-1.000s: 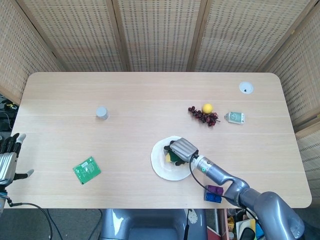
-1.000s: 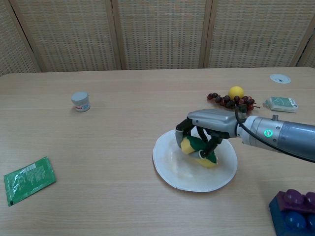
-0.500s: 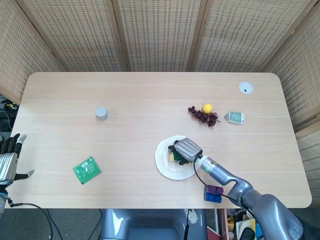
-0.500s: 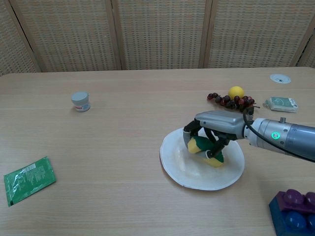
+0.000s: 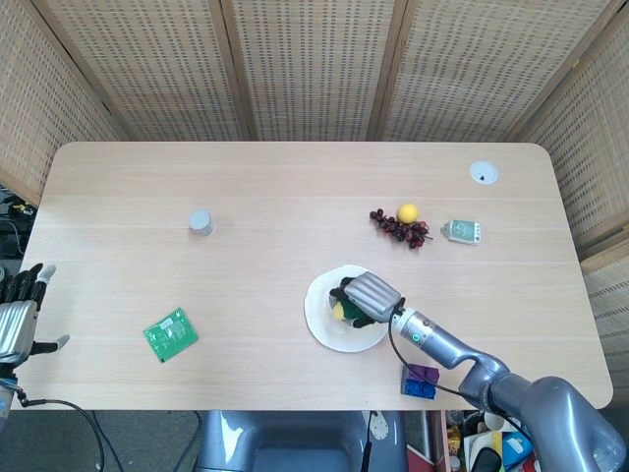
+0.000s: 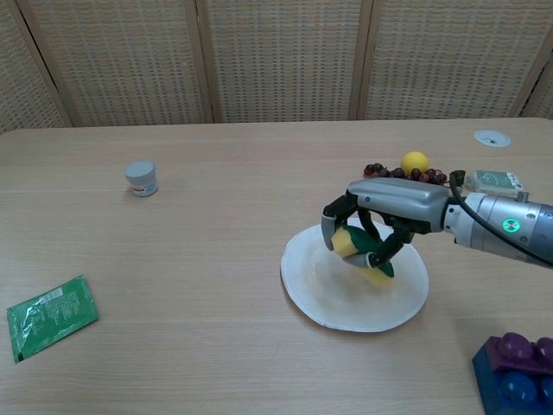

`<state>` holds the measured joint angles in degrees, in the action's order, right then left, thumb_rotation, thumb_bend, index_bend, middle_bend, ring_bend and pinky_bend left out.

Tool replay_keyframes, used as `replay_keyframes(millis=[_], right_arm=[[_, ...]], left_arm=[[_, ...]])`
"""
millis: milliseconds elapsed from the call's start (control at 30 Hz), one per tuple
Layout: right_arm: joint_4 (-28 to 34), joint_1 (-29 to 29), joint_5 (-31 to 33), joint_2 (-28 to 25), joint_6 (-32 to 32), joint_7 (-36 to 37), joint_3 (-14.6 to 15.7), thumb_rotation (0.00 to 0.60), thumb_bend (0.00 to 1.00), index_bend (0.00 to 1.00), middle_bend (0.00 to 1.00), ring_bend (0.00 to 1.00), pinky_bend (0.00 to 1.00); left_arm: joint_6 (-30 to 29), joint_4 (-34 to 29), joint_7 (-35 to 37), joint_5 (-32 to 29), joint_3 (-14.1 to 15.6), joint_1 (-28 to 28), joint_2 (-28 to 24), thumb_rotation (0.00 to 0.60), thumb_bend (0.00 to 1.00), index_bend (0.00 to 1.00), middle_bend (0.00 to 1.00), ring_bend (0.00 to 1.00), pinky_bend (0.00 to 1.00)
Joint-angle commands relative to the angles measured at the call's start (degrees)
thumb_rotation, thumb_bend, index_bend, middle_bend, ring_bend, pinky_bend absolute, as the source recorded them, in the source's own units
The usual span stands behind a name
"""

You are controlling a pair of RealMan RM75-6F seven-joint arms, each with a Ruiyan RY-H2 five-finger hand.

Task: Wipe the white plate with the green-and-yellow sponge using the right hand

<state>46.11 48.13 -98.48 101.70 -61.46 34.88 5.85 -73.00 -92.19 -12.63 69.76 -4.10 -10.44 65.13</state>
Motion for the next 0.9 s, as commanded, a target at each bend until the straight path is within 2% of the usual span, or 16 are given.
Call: replay_keyframes(millis=[33, 367, 900], right_arm=[[1.44, -0.68, 0.62, -0.56, 1.18, -1.15, 0.42, 0.6, 0.39, 0.49, 0.57, 0.39, 0.59], [-1.61, -1.92, 1.67, 2.45, 3.74, -1.11, 1.0, 0.6, 0.39, 0.49, 0.57, 0.39, 0.6], [-9.36, -3.2, 0.03, 6.7, 2.31, 2.94, 2.59, 0.6, 0.4, 0.49, 0.57, 0.39, 0.6]], left_arm=[[-0.03, -0.03, -0.02, 0.08, 0.01, -0.05, 0.02, 0.6, 0.0, 0.0, 0.0, 0.0, 0.0], [0.15, 0.07, -0.06, -0.23, 0.0, -0.15, 0.09, 0.6, 0.0, 0.0, 0.0, 0.0, 0.0], [-0.04, 0.1, 0.2, -0.18, 0.12, -0.01, -0.02, 0.6, 0.0, 0.0, 0.0, 0.0, 0.0]])
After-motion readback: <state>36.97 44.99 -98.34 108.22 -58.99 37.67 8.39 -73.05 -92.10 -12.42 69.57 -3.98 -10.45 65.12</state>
